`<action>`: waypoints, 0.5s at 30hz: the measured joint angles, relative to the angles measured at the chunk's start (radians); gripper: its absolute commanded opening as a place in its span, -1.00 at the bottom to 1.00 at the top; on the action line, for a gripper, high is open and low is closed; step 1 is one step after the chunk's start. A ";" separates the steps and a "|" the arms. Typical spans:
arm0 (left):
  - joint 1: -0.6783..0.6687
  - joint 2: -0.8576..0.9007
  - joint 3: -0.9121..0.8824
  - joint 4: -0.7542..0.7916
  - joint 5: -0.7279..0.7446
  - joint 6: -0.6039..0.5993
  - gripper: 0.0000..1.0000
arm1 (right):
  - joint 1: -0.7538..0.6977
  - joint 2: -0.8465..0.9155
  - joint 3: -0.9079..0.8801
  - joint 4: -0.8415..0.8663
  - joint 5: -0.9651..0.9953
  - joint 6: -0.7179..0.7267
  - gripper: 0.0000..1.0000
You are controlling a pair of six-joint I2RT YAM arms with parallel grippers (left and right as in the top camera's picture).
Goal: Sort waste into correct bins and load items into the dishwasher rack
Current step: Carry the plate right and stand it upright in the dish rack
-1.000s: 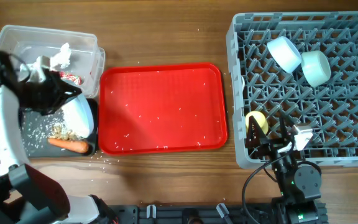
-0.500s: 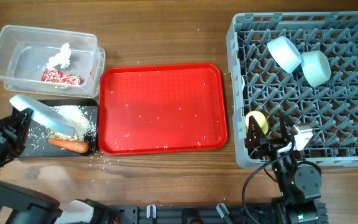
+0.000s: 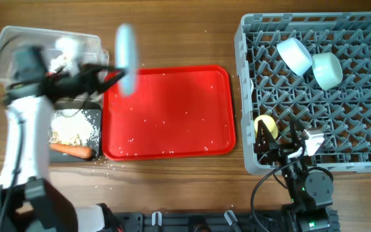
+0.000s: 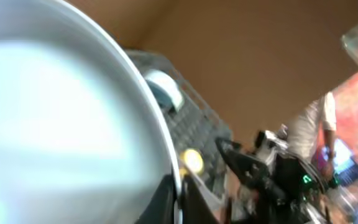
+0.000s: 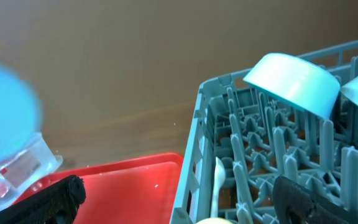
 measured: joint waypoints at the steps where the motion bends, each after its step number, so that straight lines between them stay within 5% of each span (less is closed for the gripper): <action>1: -0.099 0.007 0.002 0.209 -0.048 -0.169 -0.92 | 0.000 0.000 0.000 0.000 0.000 0.000 1.00; 4: -0.336 0.039 0.005 0.699 -0.174 -0.570 -0.92 | 0.000 0.000 0.000 0.000 0.000 0.000 1.00; 7: -0.541 0.071 0.009 1.026 -0.378 -0.929 -0.92 | 0.000 0.000 0.000 -0.001 0.000 0.000 1.00; 10: -0.694 0.119 0.011 1.123 -0.626 -1.221 -0.92 | 0.000 0.000 0.000 -0.001 0.000 0.000 1.00; 15: -0.843 0.267 0.009 1.342 -0.858 -1.521 -0.92 | 0.000 0.000 0.000 -0.001 0.000 0.000 1.00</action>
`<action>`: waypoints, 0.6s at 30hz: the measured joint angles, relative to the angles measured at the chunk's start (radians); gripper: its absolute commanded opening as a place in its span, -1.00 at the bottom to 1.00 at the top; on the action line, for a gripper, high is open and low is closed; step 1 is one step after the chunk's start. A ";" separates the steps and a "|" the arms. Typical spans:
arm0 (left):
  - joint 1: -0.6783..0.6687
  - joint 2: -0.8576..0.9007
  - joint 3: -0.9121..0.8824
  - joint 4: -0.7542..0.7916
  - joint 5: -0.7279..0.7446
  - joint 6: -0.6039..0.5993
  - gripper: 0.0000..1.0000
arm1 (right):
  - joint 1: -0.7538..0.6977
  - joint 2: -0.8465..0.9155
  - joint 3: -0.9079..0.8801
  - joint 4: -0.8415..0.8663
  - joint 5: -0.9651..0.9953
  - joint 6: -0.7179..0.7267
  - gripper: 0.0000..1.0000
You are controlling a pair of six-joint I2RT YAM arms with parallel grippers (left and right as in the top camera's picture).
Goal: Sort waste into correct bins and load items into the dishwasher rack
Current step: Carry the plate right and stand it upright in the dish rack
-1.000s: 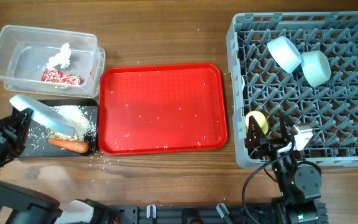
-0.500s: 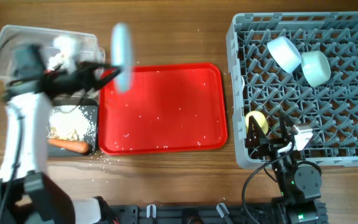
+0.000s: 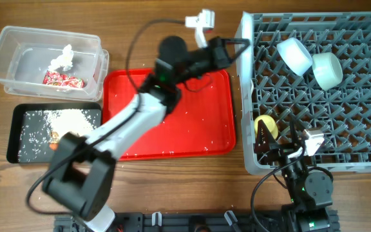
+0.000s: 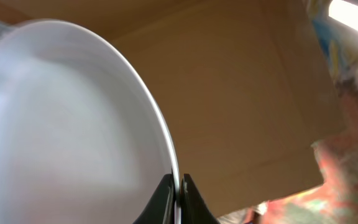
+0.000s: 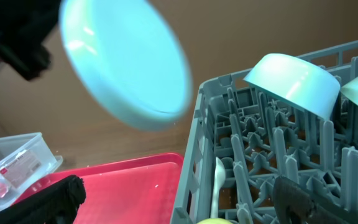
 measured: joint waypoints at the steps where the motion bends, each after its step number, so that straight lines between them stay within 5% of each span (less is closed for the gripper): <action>1: -0.018 0.021 0.000 0.015 -0.022 -0.043 -0.92 | 0.000 0.000 0.000 0.000 0.000 0.000 1.00; 3: -0.046 0.056 0.000 0.018 -0.055 -0.106 -0.87 | 0.000 0.000 0.000 0.000 0.000 0.000 1.00; 6: -0.045 0.081 0.000 0.012 -0.079 -0.150 -0.02 | 0.000 0.000 0.000 0.000 0.000 0.000 1.00; 8: -0.030 0.090 0.000 -0.019 -0.107 -0.127 0.10 | 0.000 0.000 0.000 0.000 0.000 0.000 1.00; 11: 0.019 0.091 0.002 -0.104 -0.112 -0.043 0.64 | 0.000 0.000 0.000 0.000 0.000 0.000 1.00; 16: 0.185 0.085 0.004 -0.278 0.002 0.058 0.56 | 0.000 0.000 0.000 0.000 0.000 0.000 0.99; 18: 0.271 0.047 0.004 -0.466 0.063 0.126 0.51 | 0.000 0.000 0.000 -0.001 0.000 0.000 1.00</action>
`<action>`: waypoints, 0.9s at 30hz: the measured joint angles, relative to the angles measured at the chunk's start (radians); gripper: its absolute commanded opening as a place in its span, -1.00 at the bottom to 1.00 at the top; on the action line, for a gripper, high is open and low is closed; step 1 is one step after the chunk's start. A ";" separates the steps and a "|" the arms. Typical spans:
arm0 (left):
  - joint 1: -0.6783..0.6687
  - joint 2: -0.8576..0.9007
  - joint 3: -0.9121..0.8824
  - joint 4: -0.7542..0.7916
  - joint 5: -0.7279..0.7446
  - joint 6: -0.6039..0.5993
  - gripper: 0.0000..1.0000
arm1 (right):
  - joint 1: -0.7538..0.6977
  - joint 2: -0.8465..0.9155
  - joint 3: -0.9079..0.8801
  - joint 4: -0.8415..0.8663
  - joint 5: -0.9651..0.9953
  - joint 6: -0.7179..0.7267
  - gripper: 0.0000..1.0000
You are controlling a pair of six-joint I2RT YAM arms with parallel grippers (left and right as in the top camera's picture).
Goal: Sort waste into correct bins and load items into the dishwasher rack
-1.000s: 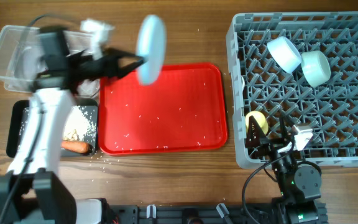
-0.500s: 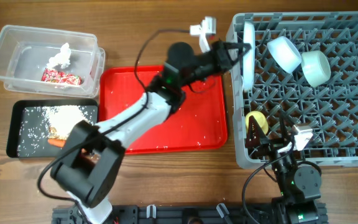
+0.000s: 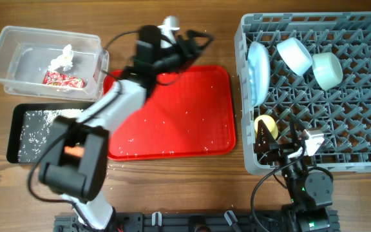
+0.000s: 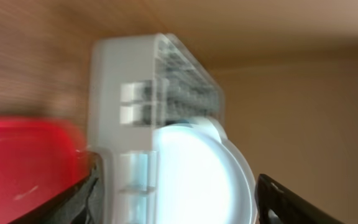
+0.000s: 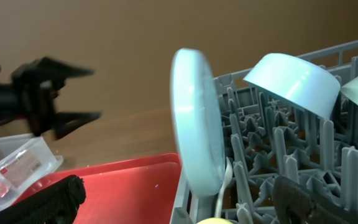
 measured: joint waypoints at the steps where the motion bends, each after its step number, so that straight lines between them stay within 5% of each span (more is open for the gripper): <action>1: 0.032 -0.029 0.003 -0.125 0.010 0.054 0.51 | 0.000 -0.001 0.000 -0.001 0.000 0.000 1.00; 3: 0.082 -0.137 0.000 -0.465 -0.010 0.198 0.51 | 0.000 -0.001 0.000 -0.001 0.000 0.000 0.99; 4: 0.091 -0.177 -0.006 -0.558 -0.021 0.256 0.61 | 0.000 0.002 0.000 0.001 0.000 0.000 1.00; 5: 0.094 -0.252 -0.006 -0.710 -0.065 0.349 1.00 | 0.000 0.000 0.000 -0.001 0.000 0.000 1.00; 6: 0.088 -0.329 -0.006 -0.809 -0.108 0.428 0.99 | 0.000 0.000 0.000 -0.001 0.000 0.000 1.00; 9: 0.048 -0.529 -0.006 -0.982 -0.201 0.566 0.99 | 0.000 0.000 0.000 0.001 0.000 0.000 0.99; 17: 0.013 -0.827 -0.002 -1.255 -0.333 0.692 1.00 | 0.000 0.000 0.000 0.001 0.000 0.000 0.99; 22: 0.023 -0.957 -0.064 -1.074 -0.450 0.799 1.00 | 0.000 0.000 0.000 0.001 0.000 0.000 0.99; 27: 0.174 -1.211 -0.410 -0.729 -0.458 0.869 1.00 | 0.000 0.000 0.000 0.001 0.000 0.000 0.99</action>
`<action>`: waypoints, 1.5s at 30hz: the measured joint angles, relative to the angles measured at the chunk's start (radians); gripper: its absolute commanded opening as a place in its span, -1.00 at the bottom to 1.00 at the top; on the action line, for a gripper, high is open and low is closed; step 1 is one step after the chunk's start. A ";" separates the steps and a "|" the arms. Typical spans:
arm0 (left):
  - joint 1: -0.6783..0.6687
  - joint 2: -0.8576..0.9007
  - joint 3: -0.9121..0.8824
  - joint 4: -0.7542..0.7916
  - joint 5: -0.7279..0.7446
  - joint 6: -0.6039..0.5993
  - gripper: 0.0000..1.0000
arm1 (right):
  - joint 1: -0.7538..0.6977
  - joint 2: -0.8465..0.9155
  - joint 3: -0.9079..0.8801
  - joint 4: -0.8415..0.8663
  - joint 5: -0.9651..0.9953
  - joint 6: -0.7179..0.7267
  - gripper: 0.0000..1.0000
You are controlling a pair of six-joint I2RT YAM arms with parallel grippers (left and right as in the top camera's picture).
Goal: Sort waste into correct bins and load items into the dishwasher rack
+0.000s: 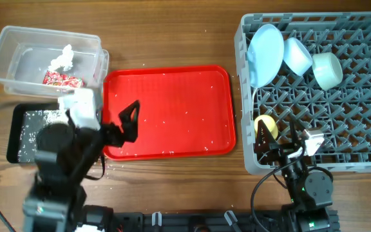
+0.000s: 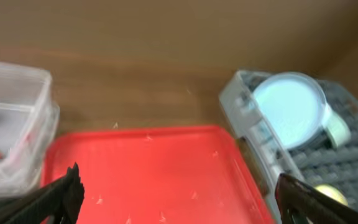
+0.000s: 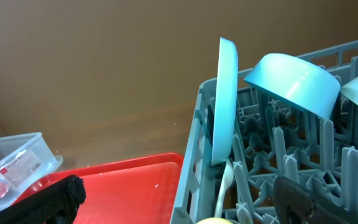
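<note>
A light blue plate (image 1: pixel 266 46) stands in the left end of the grey dishwasher rack and leans on a pale blue bowl (image 1: pixel 296 55). The plate (image 2: pixel 289 109) also shows in the left wrist view, and edge-on in the right wrist view (image 3: pixel 225 99). My left gripper (image 1: pixel 131 121) hangs open and empty over the left part of the red tray (image 1: pixel 172 103). My right gripper (image 1: pixel 279 138) rests open at the rack's front left corner, above a yellow item (image 1: pixel 266 125) and a white spoon (image 3: pixel 224 180).
A second bowl (image 1: pixel 326 69) sits upturned in the rack. A clear bin (image 1: pixel 18 38) with a wrapper and crumpled paper stands at the back left. A black tray (image 1: pixel 21 125) of rice lies in front of it, partly under my left arm. Crumbs dot the red tray.
My left gripper was open at the tray's far edge and is now back over the tray's left part. The plate stood upright in the rack and now leans on the bowl.
My left gripper first held the plate near the clear bin. Then it held the plate at the rack's far left corner. After that the plate stood in the rack with the gripper open and clear of it. Now the arm is back at the left.
</note>
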 measured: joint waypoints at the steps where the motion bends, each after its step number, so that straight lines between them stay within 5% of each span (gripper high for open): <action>1: 0.021 -0.053 -0.071 0.050 0.002 0.006 1.00 | 0.000 0.000 0.000 -0.001 0.000 0.000 0.99; 10: 0.137 -0.606 -0.610 0.284 0.006 0.032 1.00 | 0.000 0.000 0.000 0.000 0.000 0.000 1.00; 20: 0.143 -0.622 -0.760 0.436 0.006 0.033 1.00 | 0.000 0.000 0.000 0.000 0.000 0.000 1.00; 45: 0.143 -0.622 -0.766 0.442 0.006 0.033 1.00 | 0.000 0.000 0.000 0.000 0.000 0.000 1.00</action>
